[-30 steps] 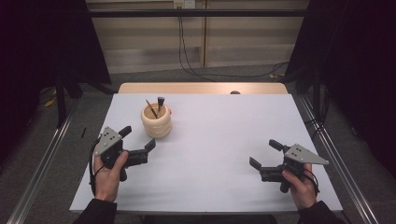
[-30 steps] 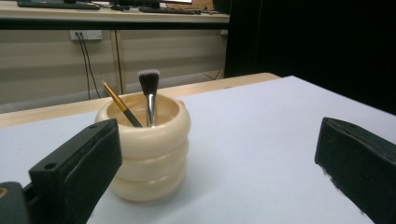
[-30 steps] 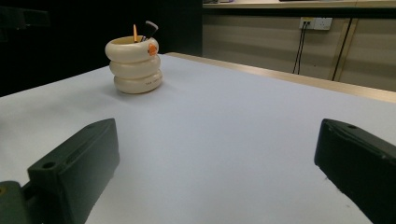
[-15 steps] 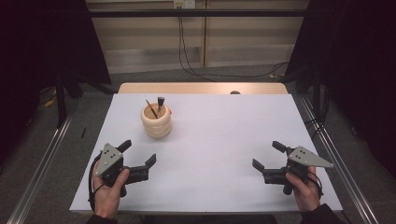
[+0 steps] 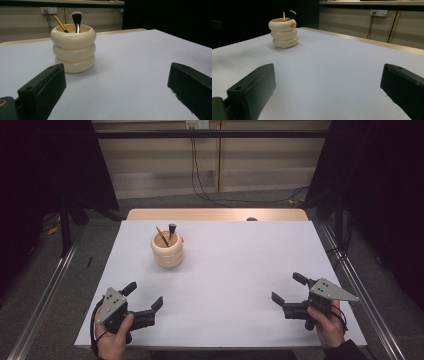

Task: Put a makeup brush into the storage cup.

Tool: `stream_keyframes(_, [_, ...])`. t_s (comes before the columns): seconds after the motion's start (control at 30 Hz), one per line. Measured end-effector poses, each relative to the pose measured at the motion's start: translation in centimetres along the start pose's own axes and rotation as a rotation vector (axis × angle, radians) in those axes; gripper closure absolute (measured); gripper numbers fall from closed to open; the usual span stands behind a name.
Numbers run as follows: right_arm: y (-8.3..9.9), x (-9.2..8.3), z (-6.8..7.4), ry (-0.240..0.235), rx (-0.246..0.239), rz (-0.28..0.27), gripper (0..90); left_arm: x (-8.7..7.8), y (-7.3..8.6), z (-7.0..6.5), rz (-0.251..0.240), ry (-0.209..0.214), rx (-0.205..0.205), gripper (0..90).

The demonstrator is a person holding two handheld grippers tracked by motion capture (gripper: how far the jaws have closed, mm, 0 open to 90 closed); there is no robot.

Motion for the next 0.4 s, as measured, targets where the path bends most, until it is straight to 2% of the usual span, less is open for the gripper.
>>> stream_keyframes(0.03, [0.05,-0.03,0.05,-0.006,-0.005,0.002,0.0,-0.04,0.04,-0.25,-0.001,0.018,-0.014,1.5])
stream_keyframes(0.07, [0.02,-0.02,0.02,-0.002,-0.003,0.0,0.0,-0.1,0.09,-0.28,0.001,0.01,-0.004,1.5])
stream_keyframes(0.1, [0.07,-0.02,0.01,-0.006,-0.011,0.001,0.0,-0.08,0.18,-0.43,0.007,0.018,-0.001,1.5])
stream_keyframes(0.17, [0.06,0.09,-0.04,0.002,0.002,-0.001,0.0,-0.05,0.3,-0.59,0.02,0.03,0.001,1.7])
stream_keyframes(0.27, [0.06,0.06,-0.05,-0.004,0.001,-0.005,0.0,-0.03,0.13,-0.67,0.007,0.034,0.005,1.7])
stream_keyframes(0.3, [0.06,0.06,-0.14,-0.001,0.0,-0.006,0.0,0.0,0.13,-0.71,0.006,0.041,-0.006,1.7])
stream_keyframes(0.4, [0.13,0.11,-0.21,-0.002,0.002,-0.002,0.0,0.03,0.12,-0.52,0.008,0.029,-0.004,1.7])
Point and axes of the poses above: each handheld gripper's, and its own axes: x roughly forward along the jaws, y roughly out of its underside, z roughly to its left, the point moved 9 cm from there along x, roughly forward along the jaws, and after that the axes turned 12 degrees about -x, right-handed, at the moved point
